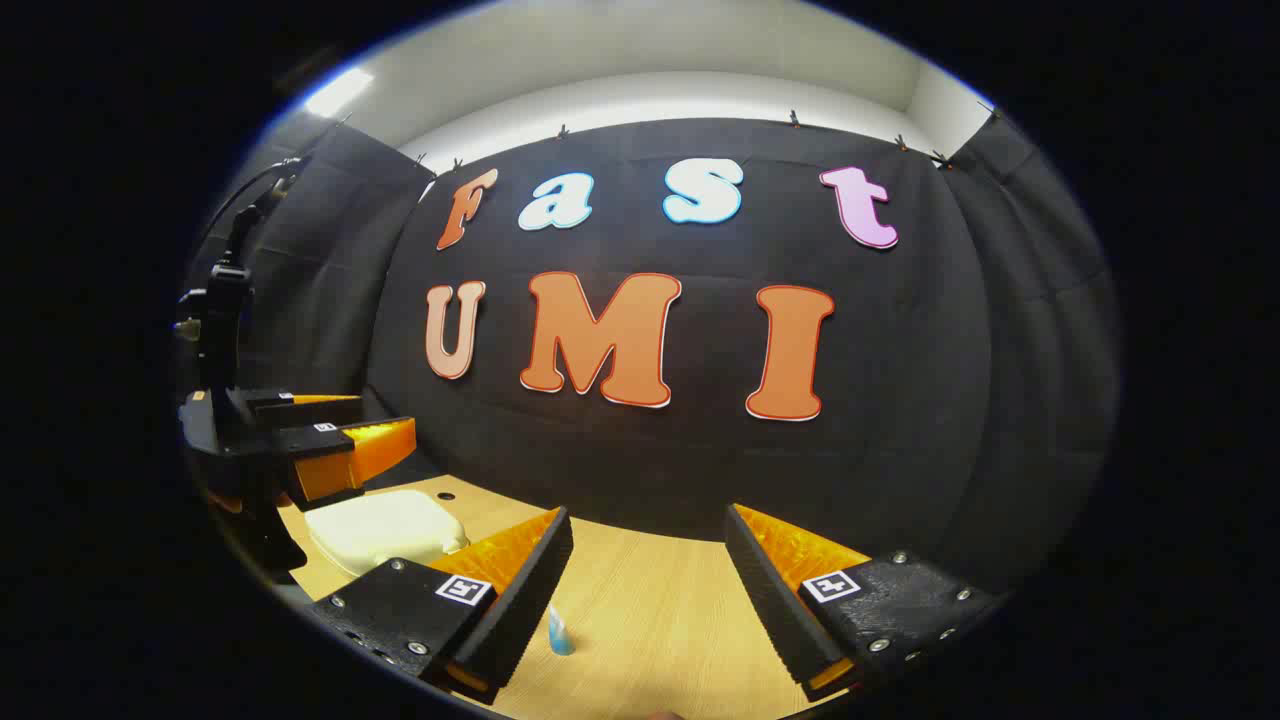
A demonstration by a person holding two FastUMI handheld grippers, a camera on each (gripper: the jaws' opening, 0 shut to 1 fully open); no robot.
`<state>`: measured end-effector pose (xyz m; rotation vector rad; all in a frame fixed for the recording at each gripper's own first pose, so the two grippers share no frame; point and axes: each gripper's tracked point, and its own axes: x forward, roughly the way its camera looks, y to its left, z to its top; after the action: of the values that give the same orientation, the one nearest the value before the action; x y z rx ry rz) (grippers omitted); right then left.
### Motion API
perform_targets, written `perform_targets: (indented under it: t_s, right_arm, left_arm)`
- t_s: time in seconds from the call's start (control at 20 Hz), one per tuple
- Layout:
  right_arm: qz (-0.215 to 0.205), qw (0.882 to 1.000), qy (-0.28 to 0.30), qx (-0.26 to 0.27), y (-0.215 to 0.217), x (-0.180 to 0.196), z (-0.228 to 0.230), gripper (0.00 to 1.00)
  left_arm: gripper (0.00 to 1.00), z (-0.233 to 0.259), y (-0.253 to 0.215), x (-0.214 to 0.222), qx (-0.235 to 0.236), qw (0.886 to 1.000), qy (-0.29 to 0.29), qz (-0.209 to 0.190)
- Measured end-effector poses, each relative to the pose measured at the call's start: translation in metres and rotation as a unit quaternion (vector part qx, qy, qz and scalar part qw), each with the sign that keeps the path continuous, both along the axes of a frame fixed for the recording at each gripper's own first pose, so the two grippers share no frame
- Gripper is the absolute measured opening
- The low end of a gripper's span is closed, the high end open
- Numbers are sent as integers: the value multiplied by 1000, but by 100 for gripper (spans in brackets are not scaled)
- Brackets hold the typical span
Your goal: First open the suitcase, pack the skin care products into it, and then close the suitcase.
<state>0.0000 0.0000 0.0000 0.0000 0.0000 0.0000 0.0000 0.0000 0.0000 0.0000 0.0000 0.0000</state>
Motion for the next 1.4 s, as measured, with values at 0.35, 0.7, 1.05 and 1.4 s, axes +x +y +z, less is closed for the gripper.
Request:
perform_targets:
  t_s: [0.35,0.7,1.05,1.4]
  right_arm:
    - [-9,1000,22,12,31,8,-11,97]
    - [3,999,33,15,60,28,-9,98]
    - [17,998,37,37,69,44,-7,97]
    - [24,999,39,18,71,45,-12,97]
  left_arm:
    - [99,-2,8,18,3,999,10,-36]
    - [98,6,20,29,8,999,-4,-41]
    - [98,9,36,32,35,999,-17,-14]
    - [100,-23,63,33,86,996,19,-1]
